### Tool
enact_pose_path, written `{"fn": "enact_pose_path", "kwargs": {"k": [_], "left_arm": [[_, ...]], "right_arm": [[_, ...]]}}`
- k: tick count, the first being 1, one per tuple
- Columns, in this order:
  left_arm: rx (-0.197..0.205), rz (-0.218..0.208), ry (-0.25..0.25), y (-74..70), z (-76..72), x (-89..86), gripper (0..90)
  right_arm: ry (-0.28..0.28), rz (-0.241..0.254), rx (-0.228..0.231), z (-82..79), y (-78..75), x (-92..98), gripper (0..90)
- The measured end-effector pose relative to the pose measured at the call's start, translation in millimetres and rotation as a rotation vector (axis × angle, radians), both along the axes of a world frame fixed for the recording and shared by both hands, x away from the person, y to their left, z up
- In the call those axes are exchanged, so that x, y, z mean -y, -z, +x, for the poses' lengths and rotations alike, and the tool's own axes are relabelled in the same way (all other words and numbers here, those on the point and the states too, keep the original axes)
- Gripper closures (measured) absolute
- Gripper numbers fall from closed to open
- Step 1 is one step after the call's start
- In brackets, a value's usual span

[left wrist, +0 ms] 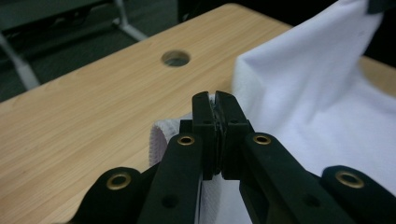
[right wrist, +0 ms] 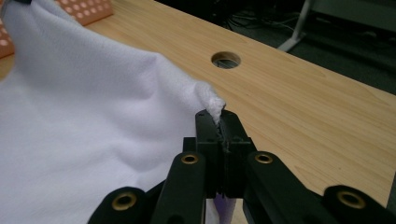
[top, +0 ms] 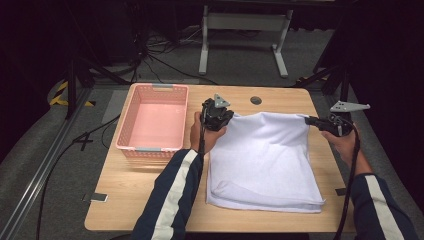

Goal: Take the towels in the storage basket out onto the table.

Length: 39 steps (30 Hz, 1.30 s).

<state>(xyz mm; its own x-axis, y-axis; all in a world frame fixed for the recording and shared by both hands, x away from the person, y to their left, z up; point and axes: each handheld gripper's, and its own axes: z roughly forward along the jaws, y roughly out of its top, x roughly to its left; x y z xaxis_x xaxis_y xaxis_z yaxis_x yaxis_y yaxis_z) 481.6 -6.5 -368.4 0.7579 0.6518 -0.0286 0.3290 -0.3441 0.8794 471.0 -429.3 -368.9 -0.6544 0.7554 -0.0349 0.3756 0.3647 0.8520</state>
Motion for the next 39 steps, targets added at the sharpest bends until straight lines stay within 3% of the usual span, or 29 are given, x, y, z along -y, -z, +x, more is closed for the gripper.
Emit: {"fn": "enact_pose_path", "kwargs": {"k": [1,3,5,6,8,9,10,11,13,14,16,19,21,23,26,27,28,29,33,35,36,37,39], "left_arm": [[0.000,0.000,0.000,0.0,0.0,0.0,87.8],[0.029,-0.039,0.075,-7.5,-24.7,-12.6,87.8],[0.040,-0.025,0.124,-8.0,-43.7,-18.2,87.7],[0.040,-0.025,0.124,-8.0,-43.7,-18.2,87.7],[0.066,-0.021,0.191,-4.7,-67.7,-27.4,87.6],[0.058,-0.015,0.238,3.5,-86.3,-33.4,87.5],[0.058,-0.015,0.238,3.5,-86.3,-33.4,87.4],[0.065,0.012,0.260,8.3,-94.3,-36.1,87.4],[0.056,0.036,0.311,19.3,-111.2,-40.1,87.4],[0.061,0.073,0.327,24.5,-118.7,-41.6,87.3],[0.029,0.085,0.364,36.9,-131.8,-44.7,87.3],[0.002,0.148,0.405,55.5,-148.7,-49.2,87.1],[0.007,0.188,0.435,62.9,-158.5,-51.1,87.2],[0.005,0.222,0.452,70.0,-164.4,-52.8,87.2],[-0.011,0.268,0.489,80.6,-167.0,-54.8,86.9],[-0.025,0.301,0.495,82.5,-169.1,-56.3,86.3],[-0.025,0.301,0.495,82.5,-169.1,-56.3,86.2],[-0.023,0.329,0.496,85.8,-170.6,-58.1,86.2],[-0.096,0.284,0.459,92.4,-162.2,-65.5,85.7],[-0.111,0.212,0.431,88.2,-157.4,-71.7,84.0],[-0.098,0.188,0.409,84.9,-155.9,-75.3,83.2],[-0.086,0.210,0.403,82.3,-155.5,-77.8,83.3],[-0.105,0.196,0.418,82.8,-155.8,-82.7,79.9]], "right_arm": [[-0.024,0.017,0.008,-6.4,-2.3,0.7,88.7],[-0.078,0.034,0.021,-22.0,-7.5,2.5,88.6],[-0.130,0.038,0.029,-37.7,-10.1,3.9,88.6],[-0.130,0.038,0.029,-37.7,-10.1,3.9,88.6],[-0.202,0.036,0.031,-57.8,-10.6,5.6,88.5],[-0.231,0.026,0.032,-69.6,-9.7,6.8,88.5],[-0.231,0.026,0.032,-69.6,-9.7,6.8,88.5],[-0.273,0.026,0.024,-87.8,-5.3,10.2,88.4],[-0.313,-0.001,0.009,-105.4,4.1,13.2,88.4],[-0.333,-0.001,-0.007,-113.5,10.2,14.4,88.3],[-0.373,-0.040,-0.037,-129.4,21.6,16.4,88.2],[-0.408,-0.086,-0.082,-148.1,39.0,21.3,88.1],[-0.423,-0.120,-0.113,-159.9,48.9,25.2,88.2],[-0.450,-0.127,-0.142,-167.9,55.8,27.6,88.1],[-0.473,-0.203,-0.202,-174.2,67.8,27.4,87.8],[-0.480,-0.222,-0.210,-175.6,71.1,27.8,87.8],[-0.480,-0.222,-0.210,-175.6,71.1,27.8,87.8],[-0.477,-0.211,-0.217,-176.7,72.8,29.2,87.7],[-0.489,-0.196,-0.208,-180.4,73.8,32.3,85.7],[-0.497,-0.197,-0.194,-182.7,70.7,34.4,88.1],[-0.497,-0.181,-0.169,-184.4,67.4,36.0,88.5],[-0.498,-0.158,-0.153,-186.5,62.4,38.6,88.6],[-0.517,-0.153,-0.155,-189.9,58.2,40.1,88.6]]}}
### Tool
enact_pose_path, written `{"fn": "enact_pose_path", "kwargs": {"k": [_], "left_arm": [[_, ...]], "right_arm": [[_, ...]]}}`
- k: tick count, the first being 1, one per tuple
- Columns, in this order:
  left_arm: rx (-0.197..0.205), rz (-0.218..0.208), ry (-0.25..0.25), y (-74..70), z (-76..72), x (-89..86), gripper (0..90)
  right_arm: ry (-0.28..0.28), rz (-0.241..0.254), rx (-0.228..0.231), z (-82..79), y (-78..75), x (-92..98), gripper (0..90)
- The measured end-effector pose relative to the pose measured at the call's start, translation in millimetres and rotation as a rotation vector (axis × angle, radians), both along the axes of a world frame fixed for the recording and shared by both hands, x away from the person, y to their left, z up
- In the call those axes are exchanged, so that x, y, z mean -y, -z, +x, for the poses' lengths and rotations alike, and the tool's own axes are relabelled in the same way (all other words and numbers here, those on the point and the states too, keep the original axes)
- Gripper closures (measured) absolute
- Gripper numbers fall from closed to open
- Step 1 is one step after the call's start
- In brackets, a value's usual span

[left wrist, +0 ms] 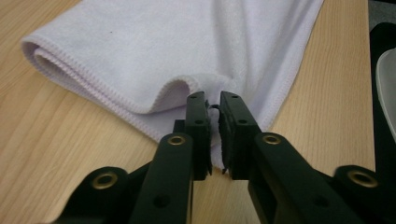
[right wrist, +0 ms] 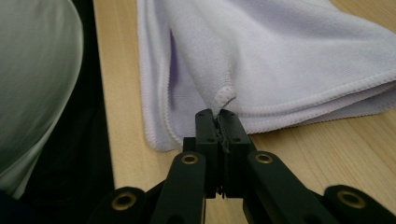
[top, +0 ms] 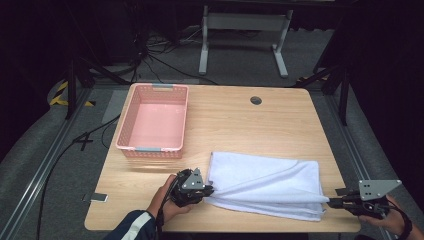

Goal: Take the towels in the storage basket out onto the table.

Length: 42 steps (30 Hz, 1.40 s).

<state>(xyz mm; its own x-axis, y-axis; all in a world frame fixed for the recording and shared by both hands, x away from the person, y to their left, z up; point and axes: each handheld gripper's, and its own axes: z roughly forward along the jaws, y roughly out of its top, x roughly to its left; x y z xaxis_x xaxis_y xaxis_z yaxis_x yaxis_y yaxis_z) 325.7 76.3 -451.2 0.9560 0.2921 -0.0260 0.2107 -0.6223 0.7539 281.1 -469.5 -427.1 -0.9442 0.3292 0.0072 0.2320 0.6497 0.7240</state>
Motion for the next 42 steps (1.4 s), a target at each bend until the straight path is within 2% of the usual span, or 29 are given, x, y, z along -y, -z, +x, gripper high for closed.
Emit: {"fn": "enact_pose_path", "kwargs": {"k": [1,3,5,7,8,10,11,12,14,15,16,17,19,20,22,24,25,26,27,28,29,30,31,32,34,36,38,41,42], "left_arm": [[0.000,0.000,0.000,0.0,0.0,0.0,76.4],[0.003,0.072,-0.004,3.5,-3.9,-0.5,75.0],[-0.009,0.049,-0.026,4.9,-5.7,-4.4,68.4],[-0.004,0.032,-0.071,0.0,-5.3,-9.0,56.6],[-0.002,-0.005,-0.091,-3.9,-4.4,-11.1,50.5],[0.003,-0.063,-0.114,-13.8,-3.8,-11.9,45.2],[0.018,-0.078,-0.111,-18.0,-3.2,-9.5,41.5],[0.025,-0.081,-0.107,-20.6,-3.1,-4.7,37.5],[0.032,-0.065,-0.081,-20.8,-1.3,7.8,37.8],[0.016,-0.053,-0.058,-18.3,0.0,14.6,39.1],[0.015,-0.014,-0.037,-15.2,1.6,20.8,44.3],[0.004,0.035,-0.011,-10.5,2.6,27.0,49.3],[-0.018,0.074,0.006,-1.8,1.9,32.2,59.1],[-0.037,0.085,0.005,1.3,1.7,31.8,63.8],[-0.063,0.089,0.022,5.6,0.9,27.7,71.8],[-0.085,0.101,0.007,6.4,-1.7,22.9,77.7],[-0.088,0.099,-0.001,7.1,-2.7,20.6,79.4],[-0.110,0.088,-0.022,8.5,-4.1,15.9,79.7],[-0.127,0.082,-0.029,9.4,-5.3,11.6,81.5],[-0.126,0.084,-0.024,9.7,-5.5,8.7,82.4],[-0.129,0.080,-0.042,10.3,-7.5,5.8,83.4],[-0.134,0.077,-0.048,9.4,-8.0,3.2,82.7],[-0.139,0.072,-0.048,8.1,-8.8,1.5,78.8],[-0.129,0.064,-0.037,6.3,-10.3,-1.0,77.6],[-0.113,0.050,-0.056,2.3,-15.1,-6.1,72.9],[-0.109,0.024,-0.083,-2.2,-19.8,-11.8,62.0],[-0.126,0.007,-0.131,-3.0,-20.4,-15.7,50.1],[-0.136,0.011,-0.192,0.5,-17.5,-15.1,33.5],[-0.151,-0.007,-0.200,1.9,-16.9,-13.2,29.0]], "right_arm": [[0.000,0.000,0.000,0.0,0.0,0.0,88.6],[-0.049,-0.024,-0.045,-3.2,2.6,-3.6,84.8],[-0.091,-0.070,-0.089,-7.1,5.8,-8.3,76.4],[-0.098,-0.089,-0.099,-9.6,5.1,-9.4,71.0],[-0.083,-0.084,-0.083,-10.5,2.8,-9.2,68.7],[-0.028,-0.043,-0.044,-11.5,-5.7,-7.4,65.2],[0.022,-0.032,-0.006,-11.2,-10.8,-7.6,62.3],[0.072,-0.013,0.023,-9.6,-15.2,-8.3,63.6],[0.124,0.023,0.034,-6.8,-20.2,-13.3,65.5],[0.129,0.007,0.043,-5.4,-19.6,-18.8,65.4],[0.118,-0.017,0.039,-4.2,-17.1,-24.9,65.3],[0.090,-0.042,0.017,-3.0,-13.1,-31.3,65.2],[0.048,-0.125,-0.014,-0.7,-3.0,-42.6,65.8],[0.033,-0.135,-0.037,0.3,0.9,-45.4,66.9],[0.013,-0.149,-0.063,0.1,4.6,-47.2,72.0],[-0.010,-0.170,-0.073,-1.3,6.6,-47.3,81.5],[-0.037,-0.174,-0.082,-3.4,6.2,-47.0,83.0],[-0.070,-0.179,-0.087,-5.4,5.5,-46.7,84.6],[-0.117,-0.188,-0.092,-9.2,4.0,-45.8,85.3],[-0.133,-0.188,-0.102,-11.4,2.8,-44.9,85.2],[-0.136,-0.194,-0.102,-11.8,2.4,-44.0,84.5],[-0.127,-0.196,-0.116,-11.9,2.0,-42.2,79.7],[-0.123,-0.196,-0.109,-10.9,1.1,-40.7,70.5],[-0.107,-0.192,-0.107,-10.5,-0.1,-40.2,65.5],[-0.064,-0.190,-0.082,-8.6,-5.6,-40.4,54.6],[-0.047,-0.153,-0.054,-6.6,-15.5,-42.1,52.1],[-0.026,-0.148,-0.006,-3.8,-25.8,-47.8,48.7],[0.038,-0.132,0.060,13.8,-41.7,-67.7,48.0],[0.059,-0.132,0.078,21.4,-45.1,-76.5,47.3]]}}
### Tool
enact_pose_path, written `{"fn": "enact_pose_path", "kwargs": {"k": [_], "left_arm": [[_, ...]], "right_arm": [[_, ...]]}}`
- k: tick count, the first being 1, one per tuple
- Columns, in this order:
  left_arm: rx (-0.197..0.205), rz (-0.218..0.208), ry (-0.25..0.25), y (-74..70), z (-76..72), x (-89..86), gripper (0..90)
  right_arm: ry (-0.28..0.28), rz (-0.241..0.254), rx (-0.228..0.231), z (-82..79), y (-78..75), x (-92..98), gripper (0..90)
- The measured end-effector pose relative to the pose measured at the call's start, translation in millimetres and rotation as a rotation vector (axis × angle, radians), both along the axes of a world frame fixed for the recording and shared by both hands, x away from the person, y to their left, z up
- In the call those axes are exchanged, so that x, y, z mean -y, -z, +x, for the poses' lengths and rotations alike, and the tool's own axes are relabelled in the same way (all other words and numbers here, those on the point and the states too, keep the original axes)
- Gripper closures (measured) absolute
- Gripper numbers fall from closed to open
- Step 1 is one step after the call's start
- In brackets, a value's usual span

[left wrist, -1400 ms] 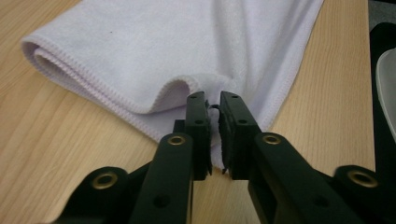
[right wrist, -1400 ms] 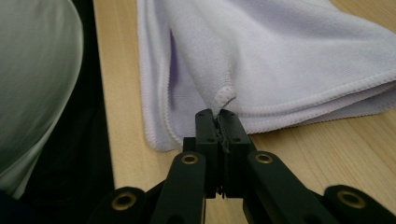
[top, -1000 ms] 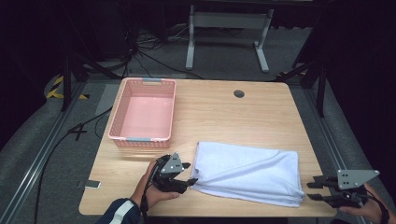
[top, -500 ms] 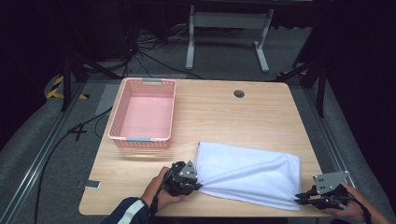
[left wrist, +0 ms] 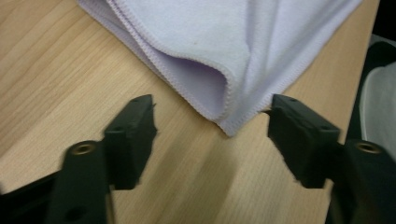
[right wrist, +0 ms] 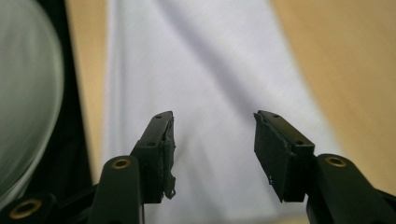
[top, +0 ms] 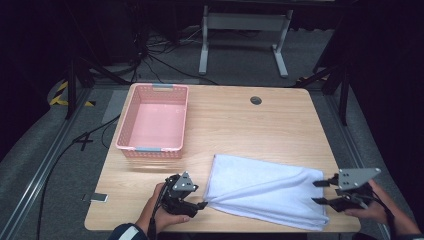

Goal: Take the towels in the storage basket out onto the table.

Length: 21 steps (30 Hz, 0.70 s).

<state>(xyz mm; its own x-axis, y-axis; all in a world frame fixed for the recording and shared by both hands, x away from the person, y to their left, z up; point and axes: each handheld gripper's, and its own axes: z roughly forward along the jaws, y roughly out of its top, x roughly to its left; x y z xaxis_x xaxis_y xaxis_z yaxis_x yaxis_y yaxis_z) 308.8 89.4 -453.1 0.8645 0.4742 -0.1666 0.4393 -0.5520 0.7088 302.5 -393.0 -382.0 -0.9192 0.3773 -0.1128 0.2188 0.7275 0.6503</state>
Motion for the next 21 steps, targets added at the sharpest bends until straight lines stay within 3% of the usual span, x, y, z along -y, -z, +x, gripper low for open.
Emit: {"fn": "enact_pose_path", "kwargs": {"k": [2,3,4,6,7,9,11,13,14,19,21], "left_arm": [[0.007,-0.011,-0.015,2.3,0.0,6.4,24.2],[0.007,-0.011,-0.015,2.3,0.0,6.4,22.1],[0.013,0.015,-0.012,2.9,0.2,12.4,22.1],[0.025,0.015,-0.007,4.7,1.3,19.1,19.1],[0.022,0.006,-0.007,6.2,1.1,22.9,19.0],[0.032,0.044,0.007,7.7,1.1,27.7,18.5],[0.041,0.049,0.020,10.4,0.1,30.8,17.7],[0.041,0.060,0.018,14.1,-0.2,33.5,17.7],[0.040,0.066,0.023,15.2,0.3,34.1,17.7],[0.045,0.066,0.017,17.8,2.3,36.4,16.5],[0.045,0.055,0.010,19.2,2.1,37.5,16.1]], "right_arm": [[0.018,-0.007,0.018,17.1,-4.2,-21.6,46.6],[0.018,-0.007,0.018,17.1,-4.2,-21.6,46.6],[-0.001,-0.012,0.025,25.4,-5.4,-34.6,46.5],[-0.012,0.027,0.008,45.3,-9.9,-67.0,47.5],[-0.049,0.045,0.032,54.3,-9.8,-85.2,46.0],[-0.072,-0.011,0.047,71.2,-0.7,-117.3,45.8],[-0.048,-0.018,-0.049,88.2,9.0,-142.3,42.8],[-0.059,0.066,-0.066,99.8,11.3,-164.0,44.9],[-0.054,0.073,-0.068,103.5,11.5,-172.2,43.4],[-0.071,0.002,-0.095,124.9,27.8,-227.1,40.1],[-0.063,-0.004,-0.097,128.5,30.3,-231.1,39.1]]}}
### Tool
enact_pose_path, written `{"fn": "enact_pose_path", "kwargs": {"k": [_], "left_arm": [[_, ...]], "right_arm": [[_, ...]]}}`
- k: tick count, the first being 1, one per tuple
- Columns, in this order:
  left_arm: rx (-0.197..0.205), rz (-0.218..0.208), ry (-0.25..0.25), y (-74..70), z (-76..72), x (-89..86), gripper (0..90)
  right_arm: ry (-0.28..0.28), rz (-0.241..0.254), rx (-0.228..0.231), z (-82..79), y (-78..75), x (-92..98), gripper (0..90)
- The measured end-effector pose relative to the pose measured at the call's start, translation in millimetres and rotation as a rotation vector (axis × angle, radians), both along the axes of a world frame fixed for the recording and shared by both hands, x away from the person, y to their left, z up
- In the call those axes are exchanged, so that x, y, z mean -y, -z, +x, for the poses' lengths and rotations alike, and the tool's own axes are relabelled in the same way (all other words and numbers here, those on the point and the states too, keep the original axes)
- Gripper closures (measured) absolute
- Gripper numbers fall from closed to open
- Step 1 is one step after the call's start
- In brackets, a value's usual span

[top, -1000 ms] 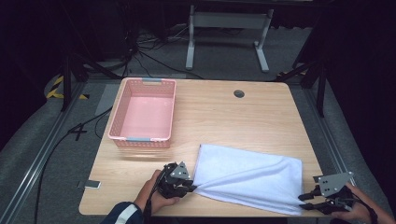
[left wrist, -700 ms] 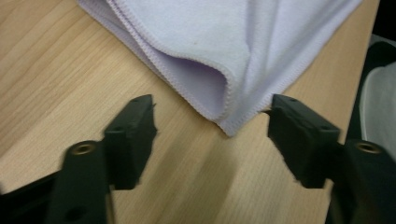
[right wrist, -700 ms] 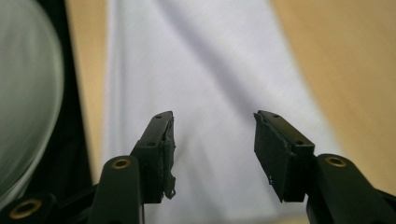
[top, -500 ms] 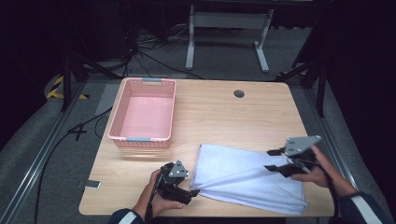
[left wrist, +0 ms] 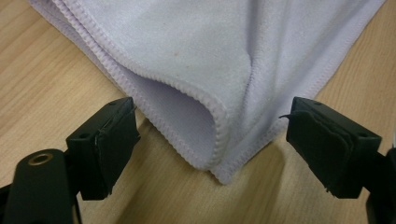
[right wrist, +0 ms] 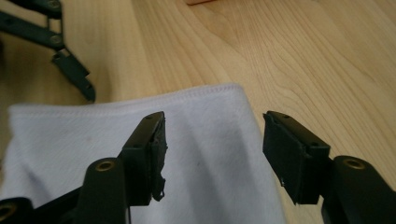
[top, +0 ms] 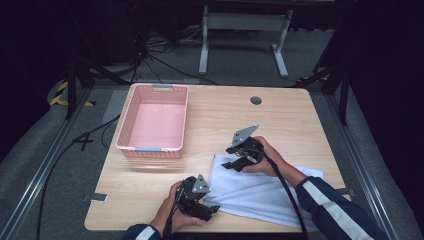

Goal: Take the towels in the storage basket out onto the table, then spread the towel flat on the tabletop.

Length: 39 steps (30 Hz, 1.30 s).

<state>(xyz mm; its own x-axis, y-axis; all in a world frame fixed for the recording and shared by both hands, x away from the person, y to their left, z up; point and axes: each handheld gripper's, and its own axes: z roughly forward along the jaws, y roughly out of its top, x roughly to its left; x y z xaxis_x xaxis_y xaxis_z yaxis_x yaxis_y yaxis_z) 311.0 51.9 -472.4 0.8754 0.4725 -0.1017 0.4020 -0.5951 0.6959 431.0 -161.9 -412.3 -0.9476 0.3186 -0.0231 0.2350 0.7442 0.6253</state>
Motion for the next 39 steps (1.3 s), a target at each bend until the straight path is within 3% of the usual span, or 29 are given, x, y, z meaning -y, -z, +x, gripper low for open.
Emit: {"fn": "enact_pose_path", "kwargs": {"k": [2,5,6,9,14,16,18,24,28,31,33,37,39], "left_arm": [[0.021,0.013,0.000,0.6,0.0,1.5,15.4],[0.046,0.016,-0.007,2.6,-2.6,4.1,15.2],[0.065,0.038,0.000,2.4,-3.0,5.2,15.2],[0.079,0.048,-0.016,1.8,-4.8,7.9,16.0],[0.072,0.039,-0.040,-0.5,-4.4,6.1,34.4],[0.076,0.036,-0.020,-1.5,-4.0,6.2,41.4],[0.084,0.034,-0.009,-1.9,-2.6,6.8,50.4],[0.077,0.040,-0.016,-3.9,1.7,2.8,71.2],[0.067,0.050,-0.045,-5.3,4.8,-5.7,74.4],[0.073,0.045,-0.065,-7.3,4.8,-13.0,74.6],[0.100,0.040,-0.080,-12.0,1.9,-19.9,74.6],[0.118,0.018,-0.099,-18.6,-5.0,-31.8,74.6],[0.158,0.008,-0.115,-25.0,-10.8,-39.3,74.6]], "right_arm": [[0.010,-0.025,-0.037,9.3,7.8,-9.6,37.8],[0.038,-0.067,-0.036,20.1,16.3,-16.5,37.3],[0.040,-0.065,-0.056,22.6,18.6,-18.2,37.5],[0.020,-0.120,-0.067,24.6,27.4,-26.1,39.7],[-0.008,-0.115,-0.123,28.1,30.1,-27.8,50.4],[-0.031,-0.126,-0.141,27.0,28.5,-30.2,63.8],[-0.050,-0.140,-0.144,25.0,27.5,-33.8,70.2],[-0.090,-0.156,-0.106,25.8,24.0,-42.2,77.5],[-0.103,-0.146,-0.052,24.9,21.2,-52.8,78.4],[-0.105,-0.107,-0.032,24.3,14.4,-58.0,78.5],[-0.104,-0.053,-0.021,23.1,7.1,-60.6,78.4],[-0.140,0.004,0.013,18.4,-5.7,-69.9,78.3],[-0.151,0.018,0.030,15.0,-11.4,-77.9,78.4]]}}
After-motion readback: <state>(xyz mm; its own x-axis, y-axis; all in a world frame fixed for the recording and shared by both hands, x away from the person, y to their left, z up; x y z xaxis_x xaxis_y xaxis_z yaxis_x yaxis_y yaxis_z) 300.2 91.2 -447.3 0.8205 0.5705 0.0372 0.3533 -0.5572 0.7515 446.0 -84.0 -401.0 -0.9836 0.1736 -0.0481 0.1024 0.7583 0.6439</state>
